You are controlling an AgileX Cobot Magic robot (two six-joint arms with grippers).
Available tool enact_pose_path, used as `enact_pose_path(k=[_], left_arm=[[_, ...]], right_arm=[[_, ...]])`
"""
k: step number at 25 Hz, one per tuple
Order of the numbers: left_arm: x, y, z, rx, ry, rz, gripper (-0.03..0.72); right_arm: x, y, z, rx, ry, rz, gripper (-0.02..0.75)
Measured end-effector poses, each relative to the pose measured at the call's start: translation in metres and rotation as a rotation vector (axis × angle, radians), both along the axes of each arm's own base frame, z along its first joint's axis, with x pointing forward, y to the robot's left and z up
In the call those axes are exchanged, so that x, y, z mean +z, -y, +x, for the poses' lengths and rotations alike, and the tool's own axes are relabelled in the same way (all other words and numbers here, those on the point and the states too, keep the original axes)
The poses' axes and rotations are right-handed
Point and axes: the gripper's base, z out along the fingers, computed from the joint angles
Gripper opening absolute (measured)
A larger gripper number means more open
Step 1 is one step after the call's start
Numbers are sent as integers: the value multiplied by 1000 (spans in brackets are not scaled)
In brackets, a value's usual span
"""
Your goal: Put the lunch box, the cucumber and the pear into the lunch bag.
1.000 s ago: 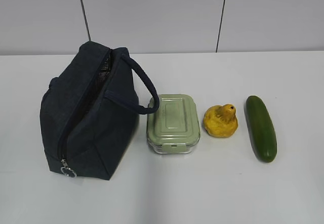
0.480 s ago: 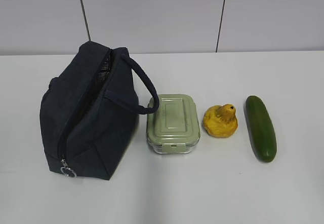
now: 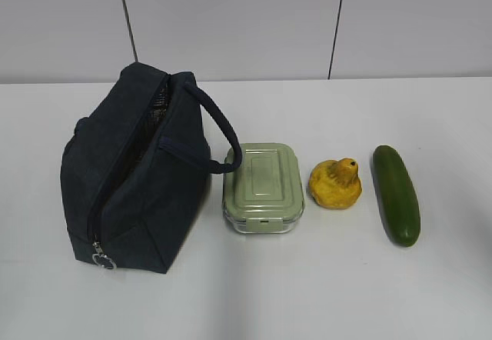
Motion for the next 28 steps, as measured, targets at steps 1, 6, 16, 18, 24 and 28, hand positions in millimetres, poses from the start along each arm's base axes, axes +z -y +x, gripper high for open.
enact_pose_path(k=[1,6,16,18,24,28], left_arm=[[0,0,0,0,0,0,242],[0,0,0,0,0,0,242],[0,0,0,0,0,0,242],[0,0,0,0,0,0,242],[0,0,0,0,0,0,242],[0,0,0,0,0,0,242]], right_arm=[[-4,-1,18,0,-43,2,433],[-6,-9,90,-4,-120,40,492],[-57,-17,203,2,-275,41,499],[-71,-18,217,7,-310,37,499],[-107,-20,246,13,-397,30,500],[-126,-20,254,14,-437,28,500]])
